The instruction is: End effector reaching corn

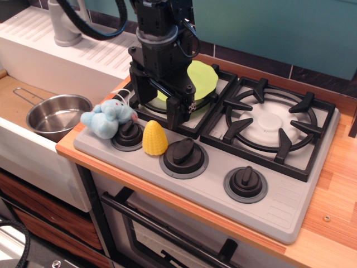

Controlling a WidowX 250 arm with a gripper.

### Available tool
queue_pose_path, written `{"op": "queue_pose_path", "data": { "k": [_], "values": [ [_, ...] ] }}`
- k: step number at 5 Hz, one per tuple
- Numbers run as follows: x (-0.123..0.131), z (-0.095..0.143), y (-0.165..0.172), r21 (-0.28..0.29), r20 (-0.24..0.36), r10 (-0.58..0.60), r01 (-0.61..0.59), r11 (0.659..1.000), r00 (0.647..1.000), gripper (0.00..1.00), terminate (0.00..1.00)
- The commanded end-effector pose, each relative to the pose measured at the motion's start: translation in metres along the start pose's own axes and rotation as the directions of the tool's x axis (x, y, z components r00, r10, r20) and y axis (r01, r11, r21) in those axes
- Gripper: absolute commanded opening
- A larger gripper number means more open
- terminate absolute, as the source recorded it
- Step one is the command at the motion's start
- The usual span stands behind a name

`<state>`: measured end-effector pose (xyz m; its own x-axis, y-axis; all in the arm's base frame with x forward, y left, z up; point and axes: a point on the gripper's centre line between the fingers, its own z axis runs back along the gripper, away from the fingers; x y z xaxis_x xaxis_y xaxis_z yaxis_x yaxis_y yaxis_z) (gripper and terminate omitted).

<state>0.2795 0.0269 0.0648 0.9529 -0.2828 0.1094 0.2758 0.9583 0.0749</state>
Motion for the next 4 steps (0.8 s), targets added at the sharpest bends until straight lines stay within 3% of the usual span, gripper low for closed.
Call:
{"op": "queue_pose_path", "data": {
  "k": [1, 4],
  "values": [
    [-0.0053, -0.0005, -0.0047, 0.034, 0.05, -0.014, 0.012, 0.999, 0.999, 1.0, 0.0],
    [-0.0119, -0.0017, -0.0067, 0.015, 0.06, -0.006, 0.005, 1.0, 0.998, 1.0, 0.0]
  ]
}}
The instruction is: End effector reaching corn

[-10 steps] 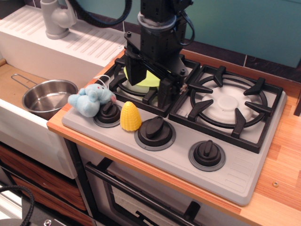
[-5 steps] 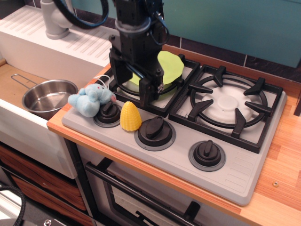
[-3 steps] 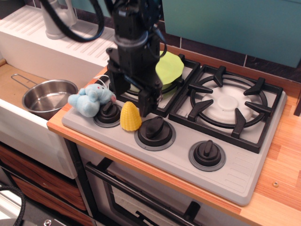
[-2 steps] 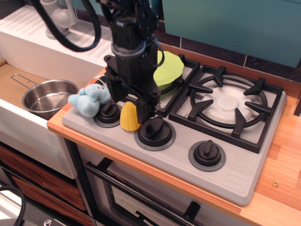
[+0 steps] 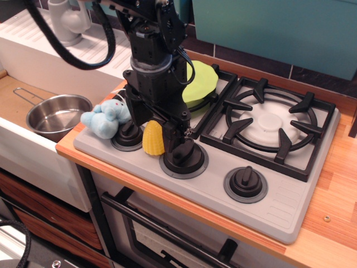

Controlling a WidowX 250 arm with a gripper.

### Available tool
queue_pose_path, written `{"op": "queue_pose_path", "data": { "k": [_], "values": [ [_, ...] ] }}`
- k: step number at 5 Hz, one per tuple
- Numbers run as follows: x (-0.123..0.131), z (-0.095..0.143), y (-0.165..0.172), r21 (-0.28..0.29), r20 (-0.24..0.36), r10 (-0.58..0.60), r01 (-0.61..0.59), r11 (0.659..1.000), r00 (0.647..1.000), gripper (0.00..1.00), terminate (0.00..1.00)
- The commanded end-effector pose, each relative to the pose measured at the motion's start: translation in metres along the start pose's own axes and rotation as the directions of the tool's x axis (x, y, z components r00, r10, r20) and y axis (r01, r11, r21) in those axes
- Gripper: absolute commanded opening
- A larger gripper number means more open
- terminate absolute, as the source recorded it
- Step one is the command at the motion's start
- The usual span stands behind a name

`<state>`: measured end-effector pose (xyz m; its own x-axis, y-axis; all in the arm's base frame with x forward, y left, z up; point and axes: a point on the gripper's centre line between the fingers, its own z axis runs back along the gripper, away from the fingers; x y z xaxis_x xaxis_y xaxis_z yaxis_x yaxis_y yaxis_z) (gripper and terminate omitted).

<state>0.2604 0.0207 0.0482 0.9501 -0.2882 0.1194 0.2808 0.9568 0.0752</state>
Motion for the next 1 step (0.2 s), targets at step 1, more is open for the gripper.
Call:
{"op": "queue_pose_path", "data": {
  "k": [1],
  "values": [
    [0.008, 0.0029, 0.0145, 0.043, 0.061, -0.02, 0.017, 0.999, 0.998, 1.0, 1.0]
  ]
}}
